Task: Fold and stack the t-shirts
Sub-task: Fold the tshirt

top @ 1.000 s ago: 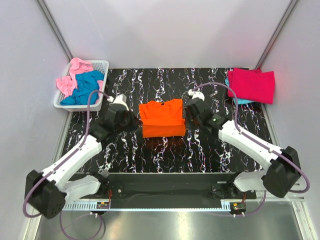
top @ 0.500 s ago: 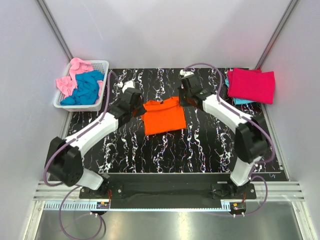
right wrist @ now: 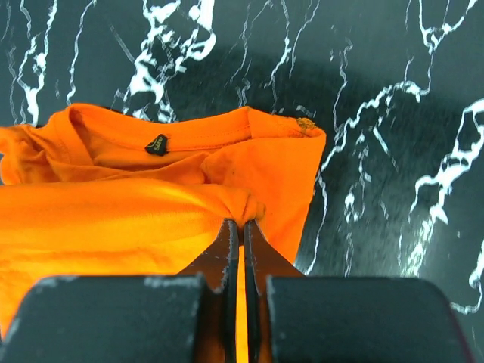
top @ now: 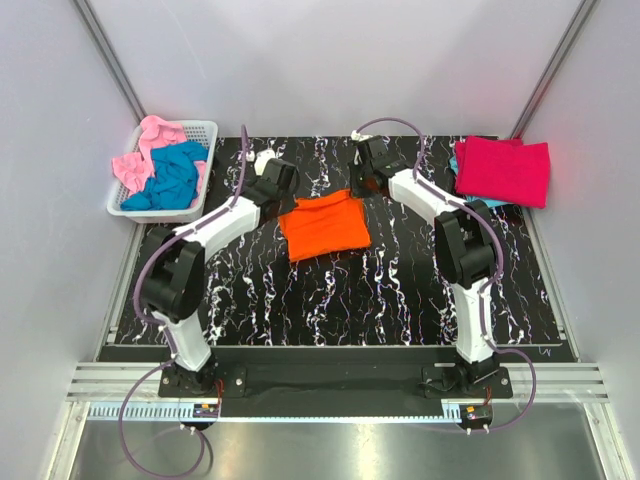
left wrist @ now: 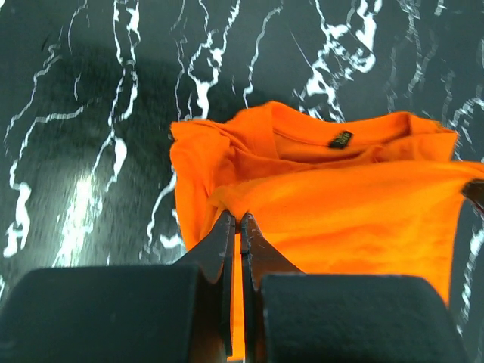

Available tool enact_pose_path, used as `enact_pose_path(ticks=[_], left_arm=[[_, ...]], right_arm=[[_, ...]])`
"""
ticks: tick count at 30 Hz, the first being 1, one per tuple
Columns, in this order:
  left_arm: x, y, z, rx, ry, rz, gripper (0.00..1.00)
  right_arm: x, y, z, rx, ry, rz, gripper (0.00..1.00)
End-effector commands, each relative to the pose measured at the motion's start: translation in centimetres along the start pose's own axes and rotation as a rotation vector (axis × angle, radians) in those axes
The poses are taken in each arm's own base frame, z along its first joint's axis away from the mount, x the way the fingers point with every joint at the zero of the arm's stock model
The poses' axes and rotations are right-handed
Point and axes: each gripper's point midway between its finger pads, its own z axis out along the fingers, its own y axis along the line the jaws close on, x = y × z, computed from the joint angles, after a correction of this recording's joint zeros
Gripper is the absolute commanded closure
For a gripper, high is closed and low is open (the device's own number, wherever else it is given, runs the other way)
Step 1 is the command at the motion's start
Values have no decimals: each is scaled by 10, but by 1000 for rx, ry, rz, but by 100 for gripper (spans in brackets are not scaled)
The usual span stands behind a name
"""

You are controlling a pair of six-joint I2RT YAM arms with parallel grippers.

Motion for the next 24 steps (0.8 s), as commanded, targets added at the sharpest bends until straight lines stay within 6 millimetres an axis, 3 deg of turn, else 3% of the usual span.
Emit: enact_pose_path(ticks=[1, 2, 3, 5, 6, 8, 9, 10, 12, 17, 18, 19, 24], left_arm=[[-38, -11, 9, 8, -103, -11, 90], [-35, -10, 15, 2, -98, -2, 83], [-40, -13, 16, 13, -114, 0, 75], [-46, -11, 16, 8, -148, 25, 59], [-52, -11, 16, 10, -175, 26, 56], [-57, 0, 14, -25, -226, 34, 48], [-70, -3, 5, -8, -281, 15, 47], [-66, 8, 5, -39, -299, 25, 46], [-74, 9, -5, -12, -354, 16, 45], [-69, -14, -13, 104, -290, 45, 45], [-56, -14, -10, 107, -222, 72, 44], [-50, -28, -11, 168, -175, 63, 45], [-9, -67, -26, 404, 32, 48, 45]], right_arm=[[-31, -3, 3, -24, -70, -8, 100], [-34, -4, 4, -21, -74, -6, 96], [-35, -8, 5, -7, -78, -4, 84], [-37, -11, 4, 10, -84, -2, 77], [-40, -13, 2, 12, -91, 0, 70], [-42, -18, -1, 36, -100, 4, 66], [-46, -20, -5, 42, -110, 12, 66], [-47, -22, -6, 47, -113, 14, 65], [-53, -25, -13, 54, -129, 20, 64], [-52, -19, -25, 21, -130, 33, 64], [-55, -16, -32, 11, -137, 37, 64], [-52, -12, -35, -11, -130, 48, 64], [-20, 7, -48, -125, -50, 100, 64]])
